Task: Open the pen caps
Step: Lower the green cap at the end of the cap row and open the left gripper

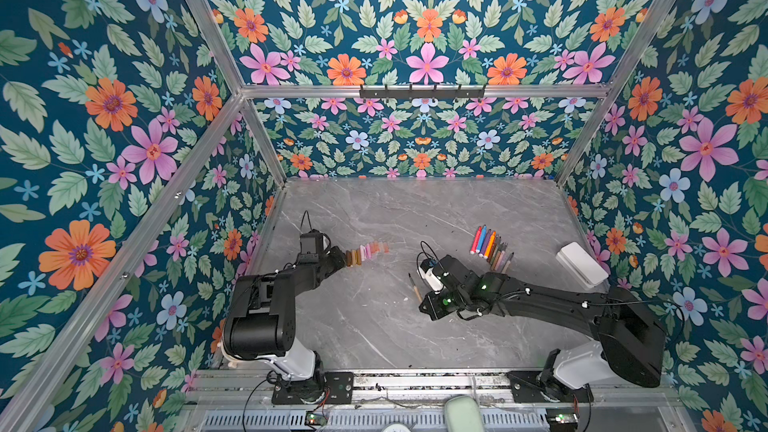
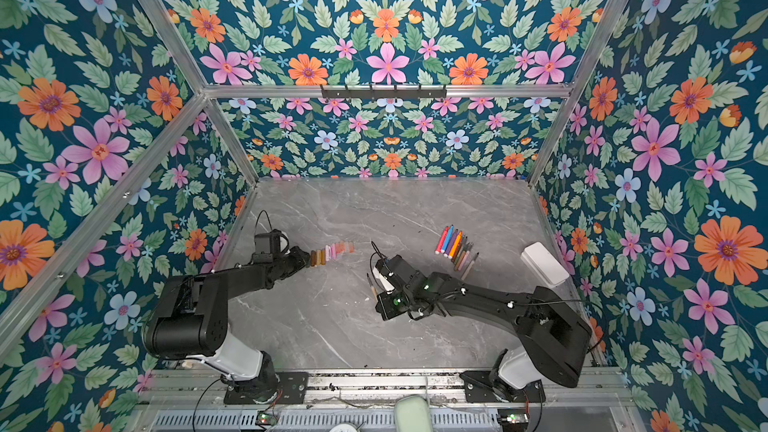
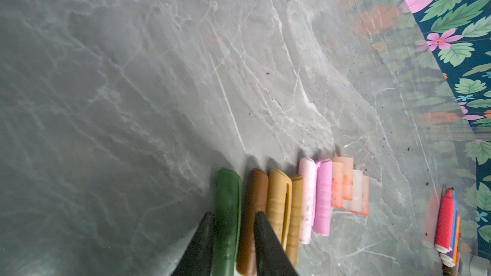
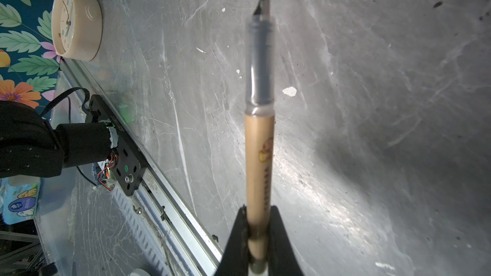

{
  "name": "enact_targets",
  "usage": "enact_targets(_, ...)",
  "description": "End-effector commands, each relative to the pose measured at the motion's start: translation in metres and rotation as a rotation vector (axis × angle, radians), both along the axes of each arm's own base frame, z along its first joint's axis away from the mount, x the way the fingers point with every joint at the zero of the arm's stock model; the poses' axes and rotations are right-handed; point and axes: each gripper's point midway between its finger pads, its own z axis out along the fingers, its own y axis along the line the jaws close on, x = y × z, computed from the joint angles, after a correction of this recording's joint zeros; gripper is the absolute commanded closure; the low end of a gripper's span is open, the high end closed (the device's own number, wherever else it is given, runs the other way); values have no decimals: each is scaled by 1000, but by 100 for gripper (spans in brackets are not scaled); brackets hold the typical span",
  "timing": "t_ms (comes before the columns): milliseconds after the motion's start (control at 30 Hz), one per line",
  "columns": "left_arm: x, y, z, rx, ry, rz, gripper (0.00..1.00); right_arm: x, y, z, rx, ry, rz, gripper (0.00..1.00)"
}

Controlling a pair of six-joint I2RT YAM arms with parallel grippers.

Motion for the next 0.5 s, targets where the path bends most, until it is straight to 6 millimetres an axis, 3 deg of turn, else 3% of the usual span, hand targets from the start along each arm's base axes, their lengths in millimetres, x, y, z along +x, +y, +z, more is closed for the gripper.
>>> enact_targets(0, 7, -2, 6, -13, -28, -1, 70, -1, -2, 0, -6, -1, 5, 100)
enact_targets(300, 6, -1, 7, -7, -27, -4, 70, 1, -4, 0, -23, -8, -10, 100)
enact_targets(467, 2, 9, 21, 44, -54, 35, 70, 22, -40, 12, -68, -52, -121, 100)
